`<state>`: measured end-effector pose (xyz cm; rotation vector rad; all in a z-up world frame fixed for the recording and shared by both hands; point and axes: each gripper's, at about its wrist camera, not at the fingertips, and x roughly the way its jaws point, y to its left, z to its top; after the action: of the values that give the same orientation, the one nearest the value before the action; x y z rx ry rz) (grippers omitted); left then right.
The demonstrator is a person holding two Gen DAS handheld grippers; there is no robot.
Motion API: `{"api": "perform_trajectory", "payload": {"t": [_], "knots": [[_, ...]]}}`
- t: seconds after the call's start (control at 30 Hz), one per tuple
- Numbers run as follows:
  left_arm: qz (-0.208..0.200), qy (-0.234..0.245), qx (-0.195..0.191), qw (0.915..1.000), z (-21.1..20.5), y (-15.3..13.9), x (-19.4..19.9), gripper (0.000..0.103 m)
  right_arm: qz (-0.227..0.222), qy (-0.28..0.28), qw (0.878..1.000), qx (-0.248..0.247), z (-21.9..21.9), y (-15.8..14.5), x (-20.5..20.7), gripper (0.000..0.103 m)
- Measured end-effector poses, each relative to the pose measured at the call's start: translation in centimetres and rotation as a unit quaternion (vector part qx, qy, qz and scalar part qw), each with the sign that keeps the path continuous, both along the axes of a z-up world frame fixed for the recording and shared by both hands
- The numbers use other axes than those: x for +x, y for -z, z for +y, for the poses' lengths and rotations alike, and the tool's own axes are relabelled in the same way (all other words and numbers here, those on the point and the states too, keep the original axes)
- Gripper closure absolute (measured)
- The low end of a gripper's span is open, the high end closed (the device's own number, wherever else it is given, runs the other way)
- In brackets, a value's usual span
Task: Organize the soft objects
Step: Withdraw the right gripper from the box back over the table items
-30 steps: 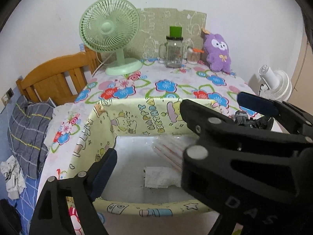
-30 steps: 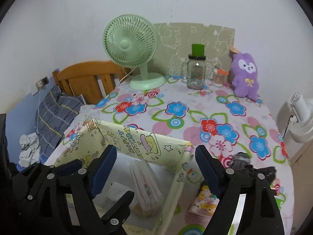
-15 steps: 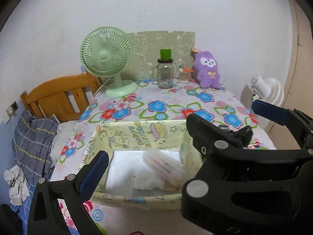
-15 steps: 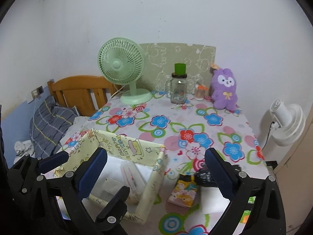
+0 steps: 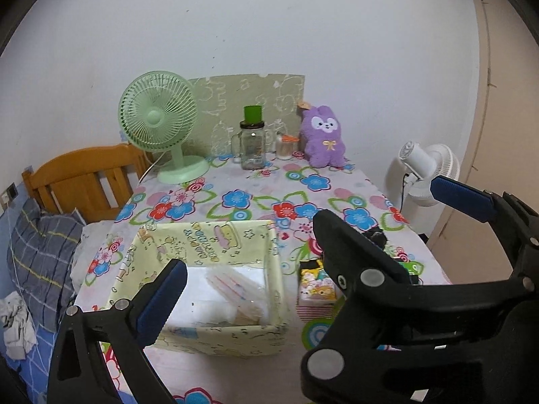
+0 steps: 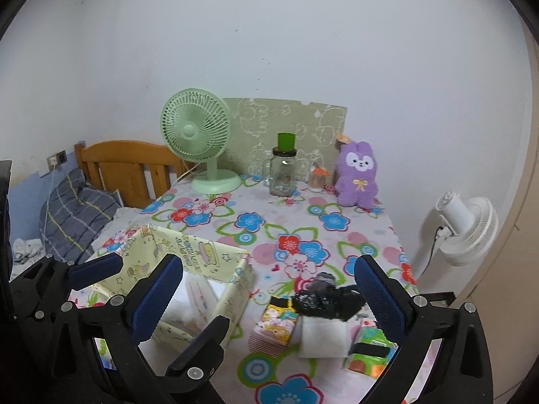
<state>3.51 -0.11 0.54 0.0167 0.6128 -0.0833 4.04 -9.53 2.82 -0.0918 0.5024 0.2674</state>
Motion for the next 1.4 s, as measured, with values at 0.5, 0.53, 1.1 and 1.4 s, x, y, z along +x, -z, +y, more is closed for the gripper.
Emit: {"api": "perform_trajectory", "payload": {"t": [0.5, 0.53, 1.1, 1.4], "knots": [[-0.032, 0.032, 0.001, 0.9990, -4.3, 0.1, -1.9, 0.000, -0.008, 0.048, 0.999, 0.009, -4.2, 0.3, -2.4, 0.000], [-0.035, 0.034, 0.001, 0.9988, -4.7, 0.1, -2.0, 0.000, -0.008, 0.051, 0.999, 0.012, -4.5, 0.3, -2.5, 0.000], [-0.013, 0.060, -0.021, 0.9979, -8.5, 2.8, -1.7, 0.001, -0.001, 0.080, 0.997, 0.016, -8.7, 2.9, -3.0, 0.000], [0.009, 0.067, -0.011, 0.9976, -10.3, 5.4, -0.3, 0.002, 0.009, 0.096, 0.995, 0.025, -10.5, 5.8, -1.9, 0.000]]}}
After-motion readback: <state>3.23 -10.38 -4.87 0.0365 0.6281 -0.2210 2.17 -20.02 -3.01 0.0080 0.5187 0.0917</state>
